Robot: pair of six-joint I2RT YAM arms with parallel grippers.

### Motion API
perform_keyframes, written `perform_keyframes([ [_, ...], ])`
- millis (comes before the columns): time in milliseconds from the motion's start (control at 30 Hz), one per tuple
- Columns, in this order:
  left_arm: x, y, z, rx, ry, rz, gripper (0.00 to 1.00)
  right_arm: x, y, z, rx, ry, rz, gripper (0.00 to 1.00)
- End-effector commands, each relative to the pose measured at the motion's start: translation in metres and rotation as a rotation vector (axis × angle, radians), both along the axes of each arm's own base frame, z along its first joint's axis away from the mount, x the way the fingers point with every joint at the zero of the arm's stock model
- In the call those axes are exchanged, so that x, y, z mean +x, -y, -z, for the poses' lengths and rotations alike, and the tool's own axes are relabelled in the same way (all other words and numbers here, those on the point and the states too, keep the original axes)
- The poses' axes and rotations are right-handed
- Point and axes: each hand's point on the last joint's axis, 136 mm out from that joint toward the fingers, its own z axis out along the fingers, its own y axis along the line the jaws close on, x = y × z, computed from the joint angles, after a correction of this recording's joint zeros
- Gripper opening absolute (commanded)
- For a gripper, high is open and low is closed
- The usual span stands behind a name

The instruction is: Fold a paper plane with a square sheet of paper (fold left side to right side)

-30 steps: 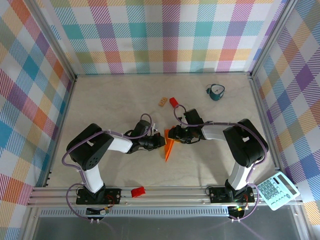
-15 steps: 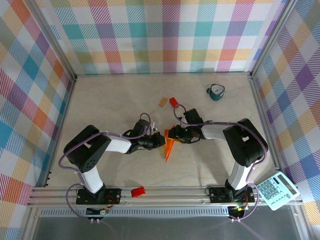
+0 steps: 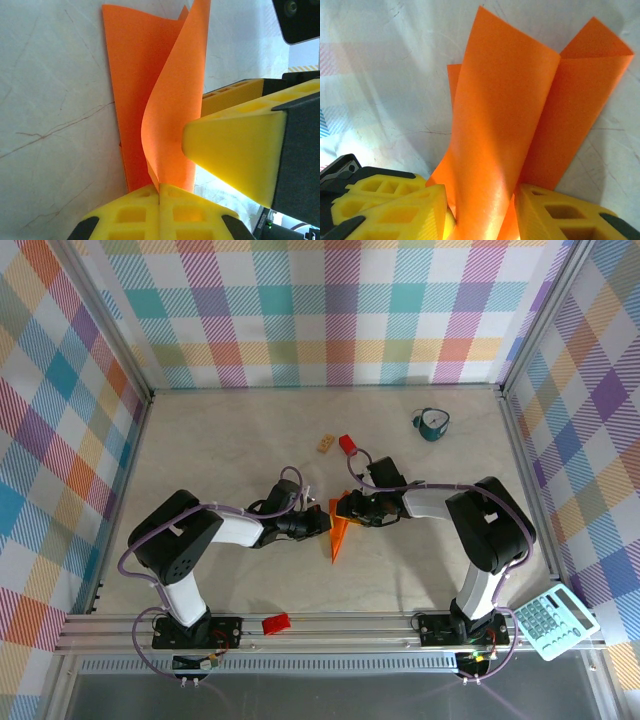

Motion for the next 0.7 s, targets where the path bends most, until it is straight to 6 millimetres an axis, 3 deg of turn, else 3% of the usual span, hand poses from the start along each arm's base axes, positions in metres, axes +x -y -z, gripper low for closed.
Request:
perform_keyframes([
  [0, -0.002, 0.002, 0.008, 0.033, 0.001, 0.02, 0.02, -0.014, 0.013, 0.031, -0.102, -0.059, -0.009, 0.41],
  [367, 0.002, 0.006, 0.012, 0.036, 0.009, 0.026, 0.02, -0.015, 0.013, 0.032, -0.109, -0.061, -0.014, 0.41],
  [667, -0.014, 0.001, 0.025, 0.071, -0.024, 0.025, 0.01, -0.011, 0.008, 0.02, -0.075, -0.039, -0.014, 0.41],
])
